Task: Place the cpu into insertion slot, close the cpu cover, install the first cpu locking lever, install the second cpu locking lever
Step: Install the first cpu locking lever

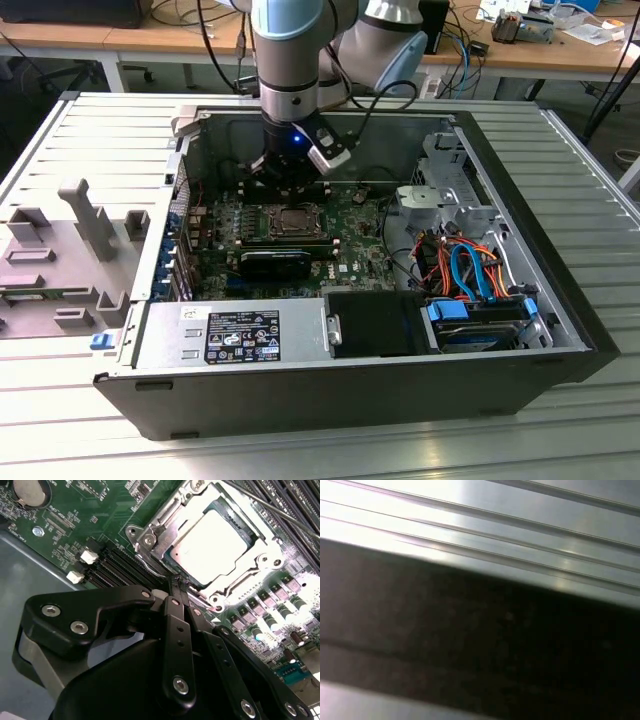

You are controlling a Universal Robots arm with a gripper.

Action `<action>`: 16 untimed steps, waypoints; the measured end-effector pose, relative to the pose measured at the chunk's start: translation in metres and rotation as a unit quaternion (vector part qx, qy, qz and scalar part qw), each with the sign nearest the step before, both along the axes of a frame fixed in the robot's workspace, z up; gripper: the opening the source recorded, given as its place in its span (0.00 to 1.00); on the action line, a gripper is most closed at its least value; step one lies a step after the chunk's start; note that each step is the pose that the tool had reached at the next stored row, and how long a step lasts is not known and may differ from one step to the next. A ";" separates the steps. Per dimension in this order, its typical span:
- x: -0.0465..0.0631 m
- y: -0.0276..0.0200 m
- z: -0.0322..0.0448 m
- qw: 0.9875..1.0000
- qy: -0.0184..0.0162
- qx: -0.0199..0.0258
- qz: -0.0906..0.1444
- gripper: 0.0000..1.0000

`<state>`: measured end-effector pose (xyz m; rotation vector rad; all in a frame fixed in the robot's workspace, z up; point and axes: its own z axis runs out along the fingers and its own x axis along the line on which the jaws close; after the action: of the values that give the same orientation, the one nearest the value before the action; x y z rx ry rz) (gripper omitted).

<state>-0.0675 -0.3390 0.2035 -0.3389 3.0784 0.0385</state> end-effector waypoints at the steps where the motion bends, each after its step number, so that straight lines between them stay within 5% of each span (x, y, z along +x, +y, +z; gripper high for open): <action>1: 0.001 -0.0001 0.0000 1.000 0.000 0.000 0.001 0.11; 16: 0.019 -0.0045 -0.0003 1.000 0.001 0.000 0.007 0.11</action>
<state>-0.0486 -0.3435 0.2032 -0.3617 3.0785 0.0387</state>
